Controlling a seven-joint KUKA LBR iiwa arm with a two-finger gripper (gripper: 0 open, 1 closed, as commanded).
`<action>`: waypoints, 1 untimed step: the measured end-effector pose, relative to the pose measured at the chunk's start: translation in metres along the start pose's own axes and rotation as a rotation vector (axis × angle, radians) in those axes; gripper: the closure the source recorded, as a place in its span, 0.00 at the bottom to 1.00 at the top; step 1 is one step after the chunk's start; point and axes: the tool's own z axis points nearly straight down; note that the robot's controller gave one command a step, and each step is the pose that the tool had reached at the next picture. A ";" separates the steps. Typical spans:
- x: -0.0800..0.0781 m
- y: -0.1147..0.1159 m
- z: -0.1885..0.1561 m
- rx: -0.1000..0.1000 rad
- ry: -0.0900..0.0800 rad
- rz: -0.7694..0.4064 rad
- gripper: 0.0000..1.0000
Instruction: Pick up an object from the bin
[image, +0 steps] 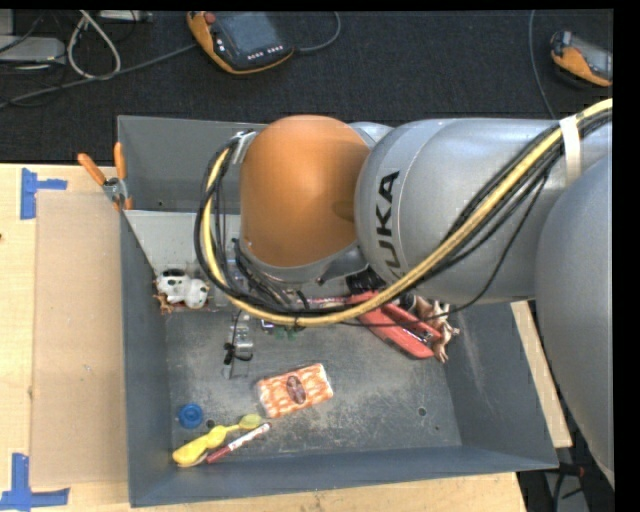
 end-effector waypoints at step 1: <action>-0.001 -0.002 -0.005 -0.002 -0.007 0.005 0.00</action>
Offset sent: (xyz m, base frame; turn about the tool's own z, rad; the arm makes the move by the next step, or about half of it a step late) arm -0.0423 -0.0330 -0.1517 -0.2877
